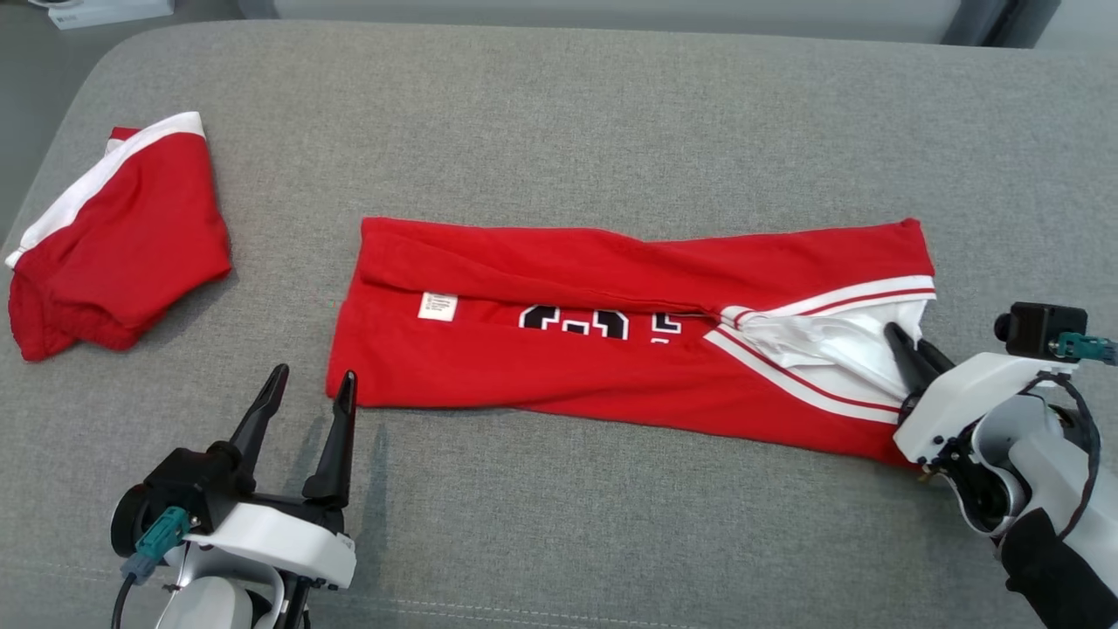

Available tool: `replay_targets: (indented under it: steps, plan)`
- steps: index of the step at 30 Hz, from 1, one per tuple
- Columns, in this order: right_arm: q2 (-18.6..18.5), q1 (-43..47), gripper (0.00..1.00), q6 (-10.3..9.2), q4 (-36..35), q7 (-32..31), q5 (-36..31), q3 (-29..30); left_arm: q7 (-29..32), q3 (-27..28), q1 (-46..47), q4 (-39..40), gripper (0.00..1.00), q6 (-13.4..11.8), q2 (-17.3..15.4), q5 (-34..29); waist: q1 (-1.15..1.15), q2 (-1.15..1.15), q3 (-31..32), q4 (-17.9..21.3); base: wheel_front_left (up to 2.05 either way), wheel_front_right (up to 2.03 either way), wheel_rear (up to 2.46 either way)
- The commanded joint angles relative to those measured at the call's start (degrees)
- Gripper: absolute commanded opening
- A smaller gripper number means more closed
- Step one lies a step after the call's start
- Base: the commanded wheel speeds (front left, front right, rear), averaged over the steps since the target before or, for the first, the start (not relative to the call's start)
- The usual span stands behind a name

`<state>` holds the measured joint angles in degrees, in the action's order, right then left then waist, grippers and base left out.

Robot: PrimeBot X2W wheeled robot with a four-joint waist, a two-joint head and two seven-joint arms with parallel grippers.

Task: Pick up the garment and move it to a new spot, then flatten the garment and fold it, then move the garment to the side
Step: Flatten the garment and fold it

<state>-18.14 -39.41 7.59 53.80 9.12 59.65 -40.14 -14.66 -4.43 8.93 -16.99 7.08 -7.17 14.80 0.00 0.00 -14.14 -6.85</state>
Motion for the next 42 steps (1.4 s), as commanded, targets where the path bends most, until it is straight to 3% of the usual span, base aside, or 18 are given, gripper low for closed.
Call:
replay_targets:
  steps: [1, 14, 24, 30, 42]
  plan:
    - [-2.1, 0.5, 0.0, -0.1, 0.7, 1.3, 0.4, -0.6, -0.3, 1.8, 0.9, 1.6, 1.0, 0.4, -1.6, 0.3, 0.0, 0.0, 0.5, 0.4, 0.0, 0.0, 0.0]
    - [-9.6, -0.3, 0.0, -0.1, 0.9, 2.4, 0.6, -1.6, -0.3, 0.7, -0.3, 1.8, 1.0, 0.4, -1.9, 0.8, 0.0, 0.0, 2.0, 5.0, 0.0, 0.0, 0.0]
    - [-10.8, -2.3, 0.0, -0.1, -16.2, 2.1, 1.8, -4.7, -0.3, -0.8, 0.0, 0.7, 1.0, 0.4, -1.3, 1.4, 0.0, 0.0, 2.2, 6.4, 0.0, 0.0, 0.0]
    - [-8.9, -3.5, 0.0, -0.1, -25.9, -1.5, 0.8, -8.7, -0.3, -1.9, 0.7, 0.8, 1.0, 0.4, -0.9, 1.4, 0.0, 0.0, 2.0, 3.6, 0.0, 0.0, 0.0]
    - [-2.5, -6.8, 0.0, -0.1, -25.9, -5.8, -0.7, -13.7, -0.3, -3.5, 0.7, 1.5, 1.0, 0.4, 0.9, 1.6, 0.0, 0.0, 0.7, -5.4, 0.0, 0.0, 0.0]
